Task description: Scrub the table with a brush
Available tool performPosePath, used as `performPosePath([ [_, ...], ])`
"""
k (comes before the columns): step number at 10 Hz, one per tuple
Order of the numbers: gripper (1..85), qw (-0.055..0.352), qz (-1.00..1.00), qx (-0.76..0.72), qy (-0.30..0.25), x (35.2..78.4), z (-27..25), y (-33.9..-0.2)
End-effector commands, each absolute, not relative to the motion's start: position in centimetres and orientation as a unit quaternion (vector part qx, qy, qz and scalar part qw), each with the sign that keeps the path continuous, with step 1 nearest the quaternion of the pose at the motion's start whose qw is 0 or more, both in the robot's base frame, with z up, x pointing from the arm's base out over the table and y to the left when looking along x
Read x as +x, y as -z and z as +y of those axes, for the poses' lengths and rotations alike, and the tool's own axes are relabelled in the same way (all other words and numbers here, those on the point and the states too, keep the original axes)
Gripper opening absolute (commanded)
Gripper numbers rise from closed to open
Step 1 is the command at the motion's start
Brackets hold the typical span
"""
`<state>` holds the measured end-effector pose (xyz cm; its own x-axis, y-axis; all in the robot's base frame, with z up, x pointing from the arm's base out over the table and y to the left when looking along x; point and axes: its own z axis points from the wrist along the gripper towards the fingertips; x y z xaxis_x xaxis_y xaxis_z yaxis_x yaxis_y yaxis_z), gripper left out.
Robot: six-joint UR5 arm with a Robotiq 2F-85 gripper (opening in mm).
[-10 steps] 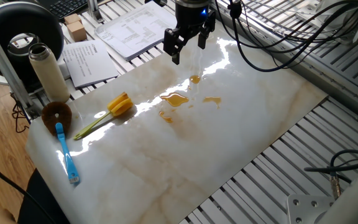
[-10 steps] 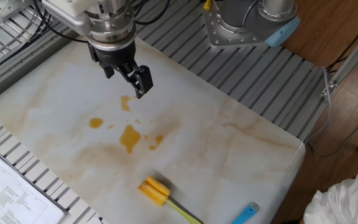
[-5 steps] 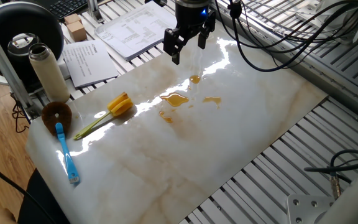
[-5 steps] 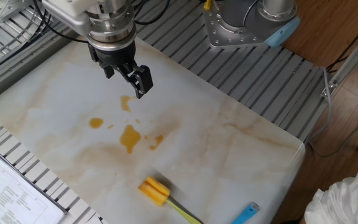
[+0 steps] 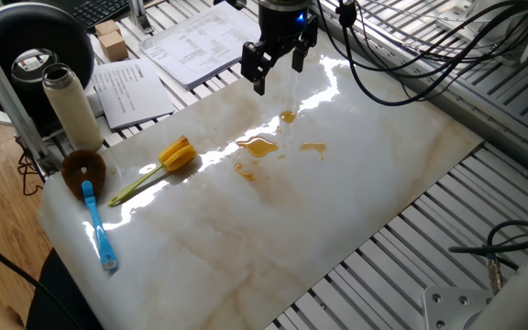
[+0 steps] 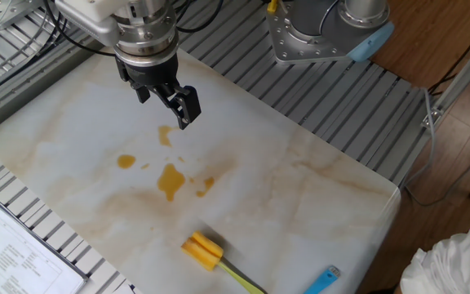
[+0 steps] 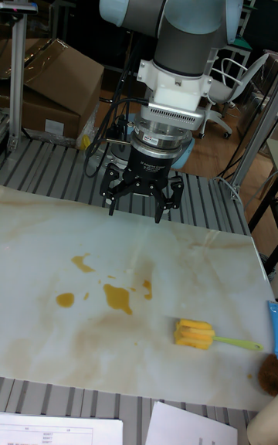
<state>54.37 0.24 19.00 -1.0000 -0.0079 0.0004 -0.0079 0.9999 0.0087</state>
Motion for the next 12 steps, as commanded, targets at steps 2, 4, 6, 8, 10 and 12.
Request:
performPosePath([
  [2,50.3,-0.047,-0.988,0.144,0.041,56.5,2.7,-19.2],
  [4,49.0,-0.049,-0.988,0.140,0.048,56.5,3.1,-19.2],
  [6,49.0,-0.048,-0.987,0.142,0.054,56.4,3.4,-19.3],
  [8,49.3,-0.058,-0.983,0.171,0.023,57.1,1.9,-19.2],
  [10,47.0,0.003,-0.984,0.179,-0.005,56.9,3.1,-18.1],
  [12,40.7,0.021,-0.984,0.178,-0.005,57.2,3.3,-18.5],
])
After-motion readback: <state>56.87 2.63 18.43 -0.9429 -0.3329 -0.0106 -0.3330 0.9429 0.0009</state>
